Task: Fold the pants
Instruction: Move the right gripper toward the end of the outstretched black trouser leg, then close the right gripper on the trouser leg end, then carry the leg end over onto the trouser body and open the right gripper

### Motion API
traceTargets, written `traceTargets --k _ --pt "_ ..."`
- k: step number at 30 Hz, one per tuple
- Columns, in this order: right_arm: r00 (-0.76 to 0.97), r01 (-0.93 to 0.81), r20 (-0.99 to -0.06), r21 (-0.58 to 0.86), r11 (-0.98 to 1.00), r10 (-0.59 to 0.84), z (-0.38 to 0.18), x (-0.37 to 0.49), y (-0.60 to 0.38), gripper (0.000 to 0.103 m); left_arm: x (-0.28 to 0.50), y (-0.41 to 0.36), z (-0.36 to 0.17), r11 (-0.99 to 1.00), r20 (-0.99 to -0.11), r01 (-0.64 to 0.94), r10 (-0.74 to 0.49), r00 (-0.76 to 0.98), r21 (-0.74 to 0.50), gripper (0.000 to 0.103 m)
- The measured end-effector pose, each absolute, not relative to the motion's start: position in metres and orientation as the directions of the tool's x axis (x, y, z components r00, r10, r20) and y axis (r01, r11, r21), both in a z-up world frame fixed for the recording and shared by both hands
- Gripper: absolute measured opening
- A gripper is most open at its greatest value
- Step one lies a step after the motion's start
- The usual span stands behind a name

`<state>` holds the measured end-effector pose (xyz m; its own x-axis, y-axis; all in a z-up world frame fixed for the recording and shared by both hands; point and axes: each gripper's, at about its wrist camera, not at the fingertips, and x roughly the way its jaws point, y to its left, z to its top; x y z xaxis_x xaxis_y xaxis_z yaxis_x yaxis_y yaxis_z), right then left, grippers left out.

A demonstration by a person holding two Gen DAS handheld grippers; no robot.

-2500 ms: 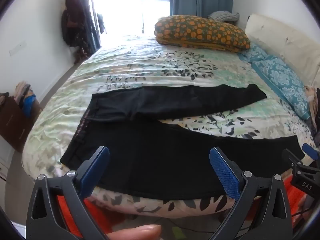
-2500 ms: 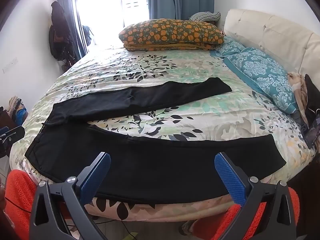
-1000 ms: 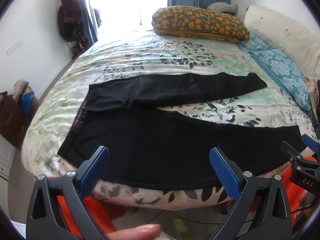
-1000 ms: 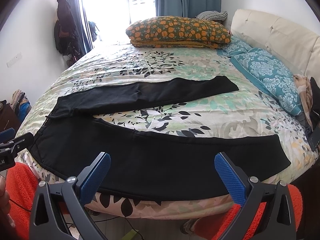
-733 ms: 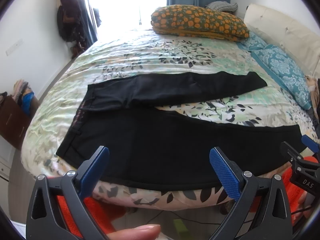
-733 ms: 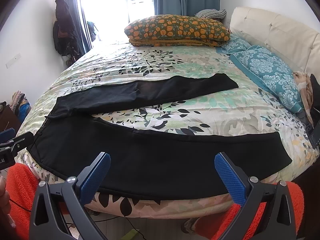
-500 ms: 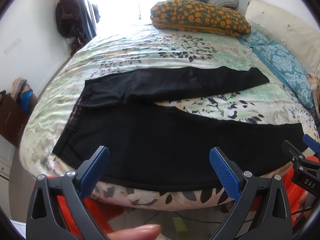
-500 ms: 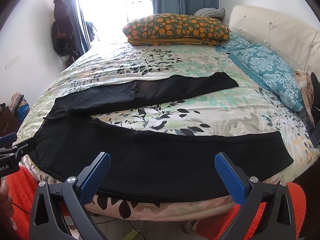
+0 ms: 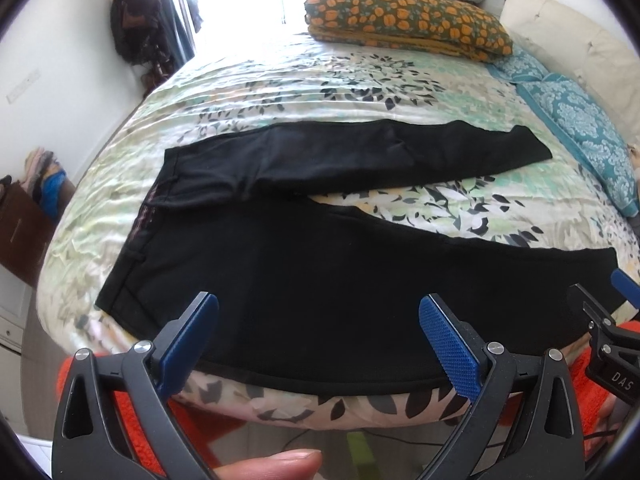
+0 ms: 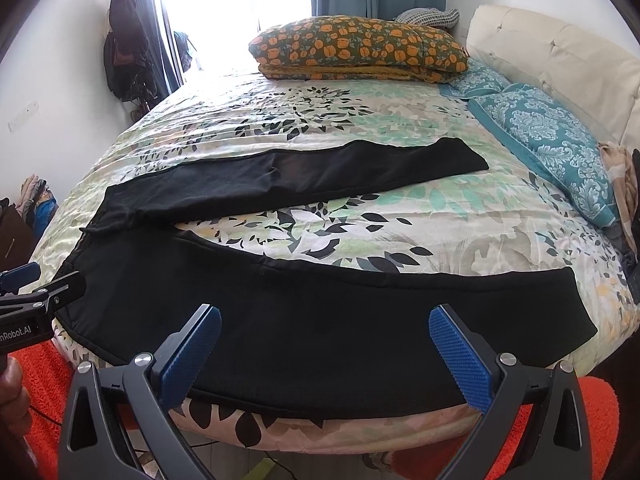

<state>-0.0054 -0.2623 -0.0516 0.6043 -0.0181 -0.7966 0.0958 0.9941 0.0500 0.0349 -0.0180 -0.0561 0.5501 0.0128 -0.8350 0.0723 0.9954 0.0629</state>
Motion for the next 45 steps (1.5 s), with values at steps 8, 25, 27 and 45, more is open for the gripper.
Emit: traceTargets --k 8,25,27,45 --pt "0.589 0.076 -0.808 0.064 0.995 0.007 -0.067 0.005 -0.263 0.103 0.056 -0.028 -0.062 0.996 -0.836 0.072 0.008 0.549 0.056 0.101" --pt "0.595 0.408 -0.8 0.385 0.828 0.079 -0.173 0.231 -0.568 0.103 0.098 -0.033 -0.1 0.998 -0.869 0.026 0.044 0.493 0.065 0.101" --pt "0.573 0.473 -0.817 0.395 0.788 0.066 -0.191 0.272 -0.607 0.101 0.103 -0.031 -0.105 0.996 -0.876 0.017 0.067 0.478 0.085 0.101" --pt "0.532 0.557 -0.838 0.238 0.796 -0.121 -0.211 0.269 -0.632 0.012 0.104 -0.027 -0.123 0.994 -0.899 0.004 0.094 0.429 0.106 0.101"
